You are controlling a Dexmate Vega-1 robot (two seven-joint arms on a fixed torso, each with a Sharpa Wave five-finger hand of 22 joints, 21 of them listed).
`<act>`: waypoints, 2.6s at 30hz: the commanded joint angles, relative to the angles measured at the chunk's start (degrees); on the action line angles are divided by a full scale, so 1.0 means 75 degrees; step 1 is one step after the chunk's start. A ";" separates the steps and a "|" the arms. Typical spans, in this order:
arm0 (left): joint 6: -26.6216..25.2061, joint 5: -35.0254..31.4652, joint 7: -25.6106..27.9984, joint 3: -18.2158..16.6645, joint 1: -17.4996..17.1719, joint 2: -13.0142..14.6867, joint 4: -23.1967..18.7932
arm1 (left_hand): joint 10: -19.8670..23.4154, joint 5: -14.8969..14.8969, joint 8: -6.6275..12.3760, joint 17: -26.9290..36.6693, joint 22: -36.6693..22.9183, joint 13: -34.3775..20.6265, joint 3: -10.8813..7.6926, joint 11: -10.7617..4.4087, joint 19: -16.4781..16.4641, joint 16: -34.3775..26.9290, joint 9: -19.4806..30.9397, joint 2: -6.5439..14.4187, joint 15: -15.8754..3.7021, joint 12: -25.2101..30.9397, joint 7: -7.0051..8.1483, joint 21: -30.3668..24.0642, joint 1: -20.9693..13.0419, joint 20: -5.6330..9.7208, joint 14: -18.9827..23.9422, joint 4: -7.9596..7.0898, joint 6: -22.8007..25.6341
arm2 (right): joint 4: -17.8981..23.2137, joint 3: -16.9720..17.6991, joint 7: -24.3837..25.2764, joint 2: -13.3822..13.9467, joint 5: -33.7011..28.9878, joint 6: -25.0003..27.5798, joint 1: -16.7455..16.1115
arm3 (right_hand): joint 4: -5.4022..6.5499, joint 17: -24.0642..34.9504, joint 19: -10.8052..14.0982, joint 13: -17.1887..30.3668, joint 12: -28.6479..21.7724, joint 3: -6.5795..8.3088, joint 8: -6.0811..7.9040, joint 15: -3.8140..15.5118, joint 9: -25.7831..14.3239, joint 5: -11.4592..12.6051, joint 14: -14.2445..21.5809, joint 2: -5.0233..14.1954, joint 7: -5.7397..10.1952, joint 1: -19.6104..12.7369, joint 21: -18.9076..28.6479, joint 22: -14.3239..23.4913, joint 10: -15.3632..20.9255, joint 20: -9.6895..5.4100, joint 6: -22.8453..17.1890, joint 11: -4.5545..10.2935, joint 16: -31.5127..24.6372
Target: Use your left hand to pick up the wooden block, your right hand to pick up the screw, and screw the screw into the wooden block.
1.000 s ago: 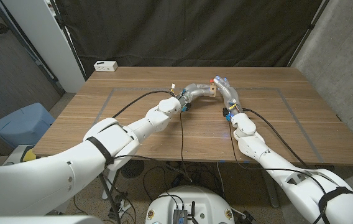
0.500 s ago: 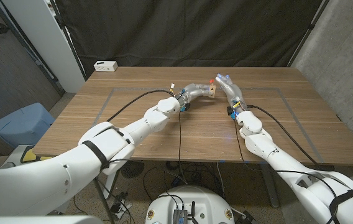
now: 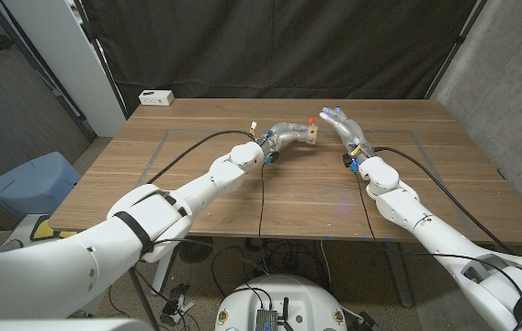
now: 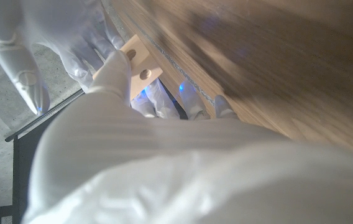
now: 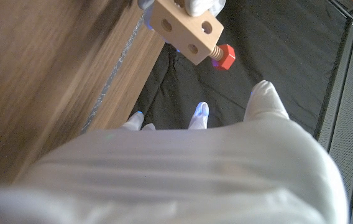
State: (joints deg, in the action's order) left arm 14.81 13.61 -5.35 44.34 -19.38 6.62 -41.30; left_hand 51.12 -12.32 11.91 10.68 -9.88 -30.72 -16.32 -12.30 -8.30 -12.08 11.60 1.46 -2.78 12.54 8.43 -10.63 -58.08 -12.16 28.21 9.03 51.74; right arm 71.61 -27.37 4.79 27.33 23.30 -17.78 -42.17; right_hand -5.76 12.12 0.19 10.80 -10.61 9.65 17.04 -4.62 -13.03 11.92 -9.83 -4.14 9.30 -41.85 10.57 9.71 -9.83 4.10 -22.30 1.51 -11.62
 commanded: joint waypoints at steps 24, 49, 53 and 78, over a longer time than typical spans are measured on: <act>-0.0797 -0.0567 0.0165 0.0118 -0.0196 0.0963 -0.1635 | 0.0095 -0.0038 0.0041 -0.0003 -0.0023 -0.0034 0.0002 -0.0001 0.0058 0.0006 0.0025 0.0218 -0.0225 0.0029 -0.0012 -0.0050 0.0168 -0.0001 -0.0021 -0.0048 0.0119 | 0.2188 -0.0275 -0.0736 0.2117 -0.1314 0.2477 0.0486 | -0.0010 0.0003 -0.0265 0.0023 -0.0077 -0.0009 -0.0077 -0.0199 0.0014 -0.0047 -0.0760 0.0038 -0.0432 0.0132 -0.0008 0.0037 -0.0332 0.0214 0.0048 -0.0249 0.0018; -0.0679 -0.0738 0.0210 0.0176 -0.0218 0.0998 -0.1689 | 0.0087 -0.0037 0.0043 -0.0002 -0.0023 -0.0032 0.0007 -0.0001 0.0051 0.0007 0.0025 0.0223 -0.0231 0.0019 -0.0017 -0.0055 0.0164 0.0002 -0.0021 -0.0050 0.0130 | 0.2976 -0.0827 -0.2564 0.2982 -0.2296 0.3648 0.1670 | -0.0106 -0.0027 -0.0591 0.0023 -0.0077 0.0100 -0.0109 -0.0346 0.0045 -0.0084 -0.0868 0.0173 -0.0911 0.0038 -0.0028 0.0030 -0.0386 0.0261 -0.0078 -0.0342 0.0022; -0.0655 -0.0772 0.0235 0.0185 -0.0234 0.1007 -0.1723 | 0.0091 -0.0037 0.0043 -0.0004 -0.0023 -0.0032 0.0008 -0.0007 0.0047 0.0007 0.0024 0.0215 -0.0237 0.0020 -0.0014 -0.0056 0.0159 0.0003 -0.0014 -0.0045 0.0131 | 0.2976 -0.0940 -0.2823 0.2990 -0.2479 0.3722 0.1903 | -0.0135 -0.0032 -0.0630 0.0022 -0.0094 0.0145 -0.0098 -0.0377 0.0050 -0.0089 -0.0853 0.0226 -0.0990 -0.0018 -0.0025 0.0029 -0.0345 0.0262 -0.0140 -0.0353 0.0012; -0.0936 -0.0896 0.0297 0.0184 -0.0466 0.1266 -0.2373 | 0.0092 -0.0040 0.0036 -0.0005 -0.0023 -0.0037 0.0005 -0.0010 0.0046 0.0007 0.0025 0.0220 -0.0236 0.0021 -0.0004 -0.0056 0.0133 0.0001 -0.0007 -0.0034 0.0116 | 0.3062 -0.1782 -0.4504 0.2808 -0.3761 0.4331 0.3257 | -0.0314 -0.0059 -0.0663 0.0024 -0.0127 0.0365 0.0037 -0.0581 0.0060 -0.0126 -0.0827 0.0397 -0.1213 -0.0320 0.0031 0.0025 -0.0231 0.0254 -0.0647 -0.0502 -0.0013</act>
State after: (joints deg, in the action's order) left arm 8.75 7.22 -3.41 45.81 -22.08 15.28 -57.04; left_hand 51.22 -12.13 11.69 10.68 -9.88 -30.69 -15.94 -12.41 -8.30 -12.09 11.60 2.02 -2.78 12.30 8.43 -10.63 -57.57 -12.16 28.21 8.94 51.74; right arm 94.23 -38.73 -24.89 49.16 -1.81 13.29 -20.77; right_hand -8.00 11.71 -4.72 10.79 -11.26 11.89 16.70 -8.53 -12.51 11.20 -9.85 -1.03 0.27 -43.60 10.36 9.72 -9.93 5.94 -26.27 -1.87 -11.63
